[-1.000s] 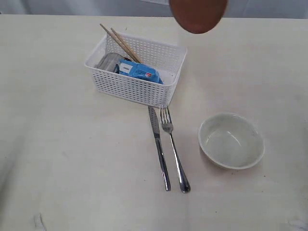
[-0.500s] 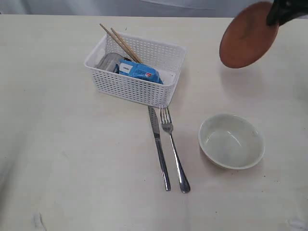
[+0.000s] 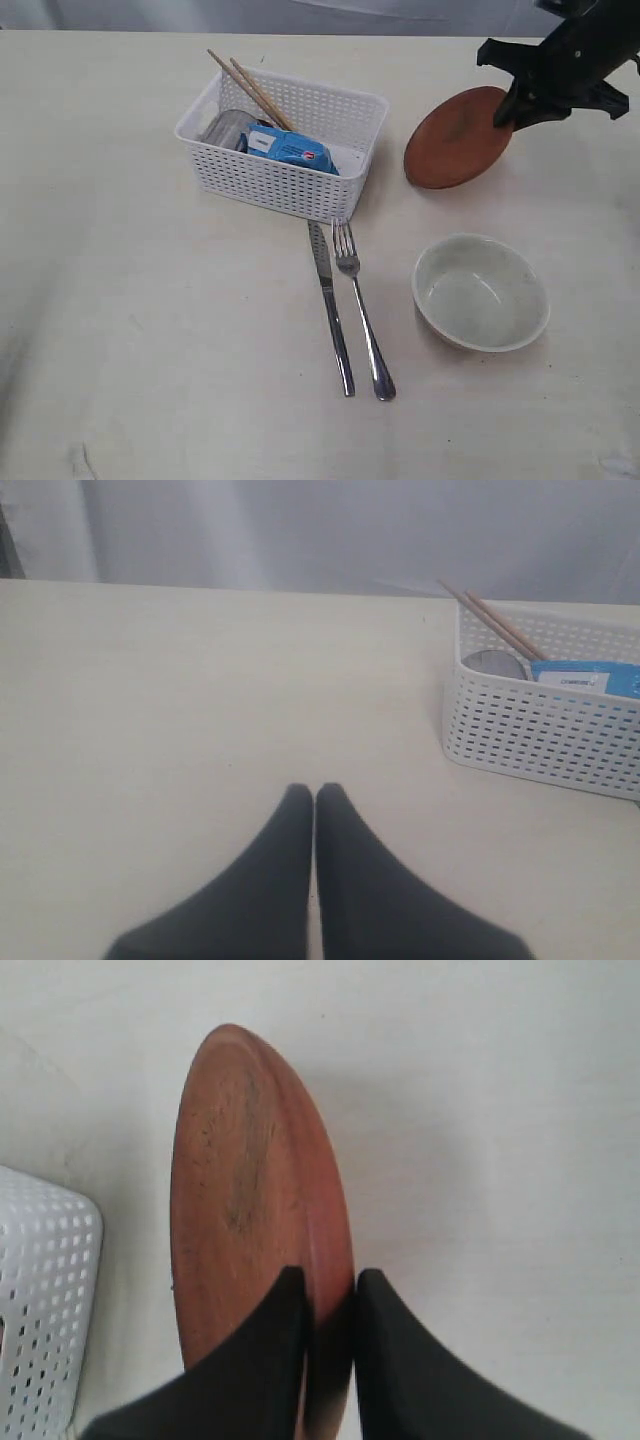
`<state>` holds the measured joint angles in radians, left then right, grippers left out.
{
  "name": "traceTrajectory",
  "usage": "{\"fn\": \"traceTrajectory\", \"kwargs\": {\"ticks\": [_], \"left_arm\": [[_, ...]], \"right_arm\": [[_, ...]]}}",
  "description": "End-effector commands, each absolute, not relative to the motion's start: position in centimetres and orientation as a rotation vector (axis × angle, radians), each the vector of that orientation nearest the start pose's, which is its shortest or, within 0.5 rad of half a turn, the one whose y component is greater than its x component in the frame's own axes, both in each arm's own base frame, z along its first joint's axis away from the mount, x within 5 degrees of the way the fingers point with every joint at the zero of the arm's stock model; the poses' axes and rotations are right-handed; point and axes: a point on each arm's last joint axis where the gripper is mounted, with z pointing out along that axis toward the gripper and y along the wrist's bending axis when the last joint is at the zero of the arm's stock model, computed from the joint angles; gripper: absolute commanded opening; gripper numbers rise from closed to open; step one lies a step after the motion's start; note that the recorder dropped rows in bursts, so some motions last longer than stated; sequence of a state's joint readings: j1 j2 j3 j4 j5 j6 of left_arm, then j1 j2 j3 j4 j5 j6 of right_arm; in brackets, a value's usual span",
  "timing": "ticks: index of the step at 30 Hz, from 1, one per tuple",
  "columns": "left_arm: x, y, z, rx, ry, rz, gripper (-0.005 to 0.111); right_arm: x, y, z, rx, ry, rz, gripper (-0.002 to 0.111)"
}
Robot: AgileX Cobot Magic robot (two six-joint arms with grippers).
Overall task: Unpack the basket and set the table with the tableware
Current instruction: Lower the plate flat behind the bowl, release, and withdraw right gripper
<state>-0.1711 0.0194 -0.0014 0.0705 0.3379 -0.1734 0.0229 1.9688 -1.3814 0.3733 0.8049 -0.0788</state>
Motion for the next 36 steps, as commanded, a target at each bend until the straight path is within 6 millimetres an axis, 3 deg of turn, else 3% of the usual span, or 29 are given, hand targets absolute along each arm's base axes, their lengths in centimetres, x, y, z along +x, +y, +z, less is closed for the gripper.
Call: {"fn": "traceTrajectory", "kwargs": {"ticks": [1,10,17,29,31,33,35,36], "left_arm": [[5.5,-0.8,18.2,0.041,1.836,-0.18,0.001],[5.5,-0.8,18.2,0.041,1.836,-0.18,0.001],[5.5,-0.8,18.2,0.041,1.836,-0.18,0.001],[5.5,-0.8,18.2,0.041,1.836,-0.18,0.001],[5.5,-0.8,18.2,0.041,1.836,-0.18,0.001],[5.5,-0.8,18.2,0.041,1.836,-0.18,0.001],[5.5,-0.8,18.2,0.041,1.836,-0.18,0.001],[5.5,-0.8,18.2,0.041,1.836,-0.18,0.001]], "right_arm": [[40.7,2.6,17.8,0.142,2.802,0.356,0.0],[40.5,1.9,17.6,0.075,2.826,0.227,0.001],[40.4,1.9,17.5,0.131,2.845,0.227,0.046],[40.1,1.7,17.5,0.128,2.878,0.202,0.046],[40.0,1.8,18.3,0.133,2.857,0.214,0.046],[39.8,2.2,20.4,0.054,2.806,0.212,0.046],[39.6,3.7,23.8,-0.092,2.747,0.214,0.046],[39.3,5.5,26.4,-0.208,2.702,0.224,0.046]]}}
